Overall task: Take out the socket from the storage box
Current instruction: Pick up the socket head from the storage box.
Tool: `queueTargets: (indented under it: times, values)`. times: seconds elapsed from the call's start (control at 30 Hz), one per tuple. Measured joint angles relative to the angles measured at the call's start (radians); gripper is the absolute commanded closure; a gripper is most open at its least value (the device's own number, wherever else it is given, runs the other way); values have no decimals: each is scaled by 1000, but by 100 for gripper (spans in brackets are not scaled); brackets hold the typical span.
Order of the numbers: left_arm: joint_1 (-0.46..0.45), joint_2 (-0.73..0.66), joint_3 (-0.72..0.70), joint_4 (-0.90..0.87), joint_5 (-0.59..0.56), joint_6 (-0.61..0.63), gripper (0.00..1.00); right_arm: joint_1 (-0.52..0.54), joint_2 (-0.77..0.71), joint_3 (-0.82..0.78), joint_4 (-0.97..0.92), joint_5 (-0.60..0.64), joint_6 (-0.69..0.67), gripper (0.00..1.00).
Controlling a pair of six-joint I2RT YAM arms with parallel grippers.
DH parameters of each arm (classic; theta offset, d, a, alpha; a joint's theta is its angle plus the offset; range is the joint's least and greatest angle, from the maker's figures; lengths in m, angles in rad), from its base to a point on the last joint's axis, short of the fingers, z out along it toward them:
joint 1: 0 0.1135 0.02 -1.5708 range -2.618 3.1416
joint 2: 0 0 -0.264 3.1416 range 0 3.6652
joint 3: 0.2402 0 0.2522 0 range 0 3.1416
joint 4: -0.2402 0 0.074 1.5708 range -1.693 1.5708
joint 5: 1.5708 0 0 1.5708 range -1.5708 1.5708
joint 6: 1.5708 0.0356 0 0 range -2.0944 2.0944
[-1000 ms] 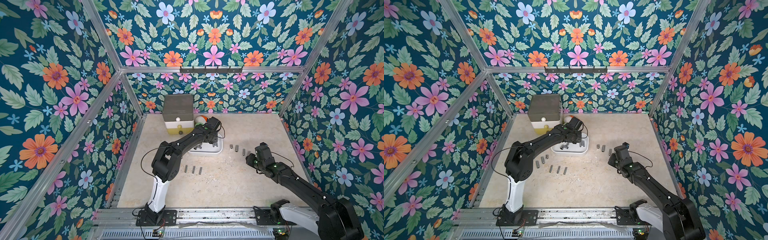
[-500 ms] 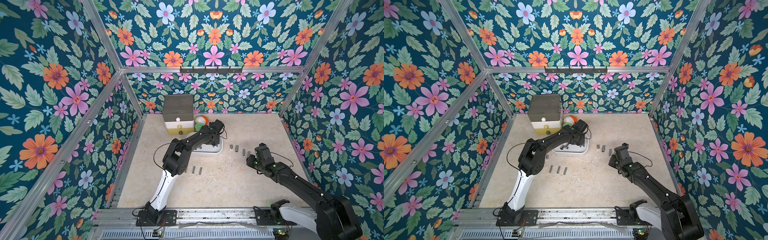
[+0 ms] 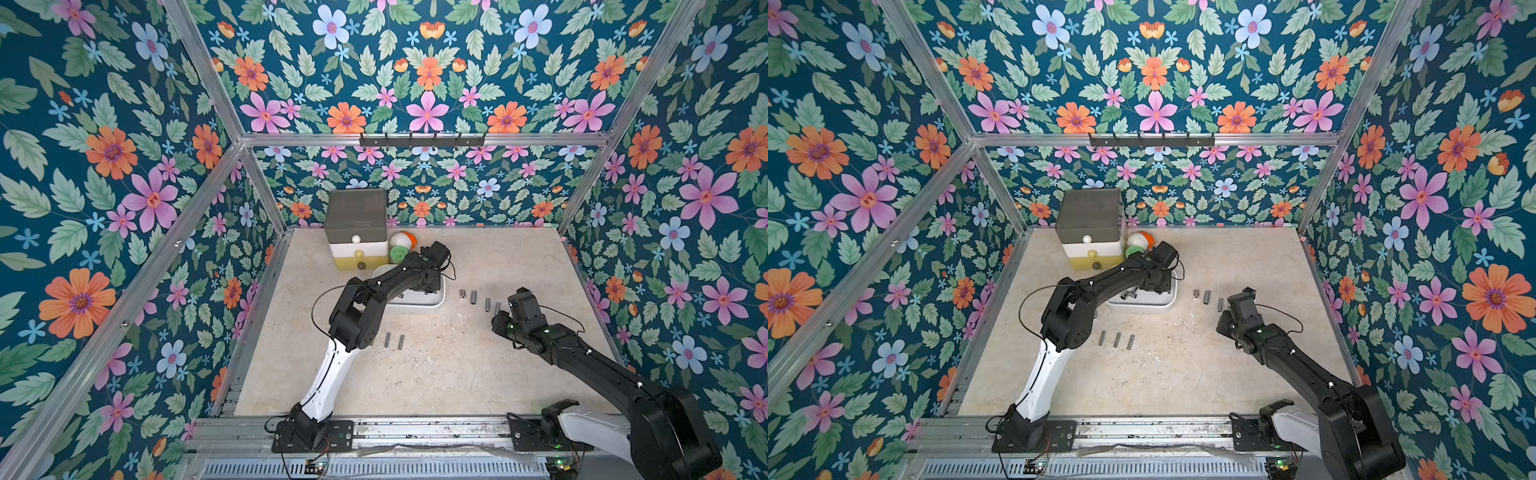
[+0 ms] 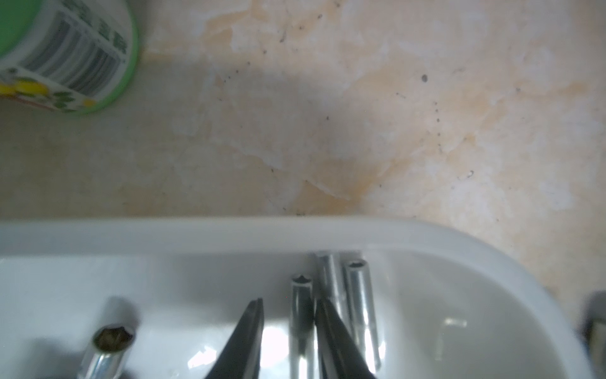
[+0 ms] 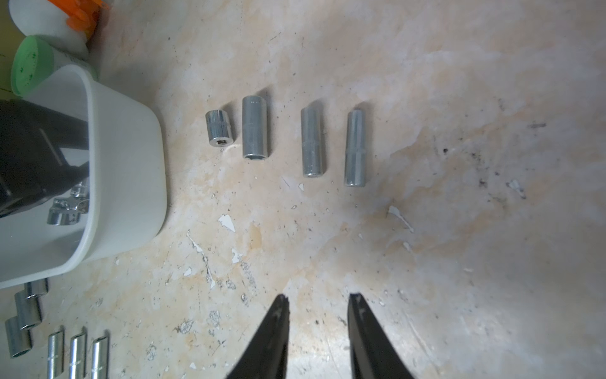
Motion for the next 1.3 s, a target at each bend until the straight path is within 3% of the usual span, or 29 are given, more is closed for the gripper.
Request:
queueTargets:
  times: [0.27,0.57,0.77,1.07,1.3]
  values:
    - [-6,19,-4,3,-27,-1,68,0,4,-2,7,-6,3,65]
    - [-5,21,-8,10,-53,0,87,0,7,-3,17,-21,8,65]
    - [-1,5,13,-17,-29,10,93,0,7,-2,16,-24,10,65]
    - [10,-159,-24,-39,0,34,95,0,2,18,10,-24,10,65]
    - [13,-336,-195,-37,49,33,95,0,5,40,6,-24,10,65]
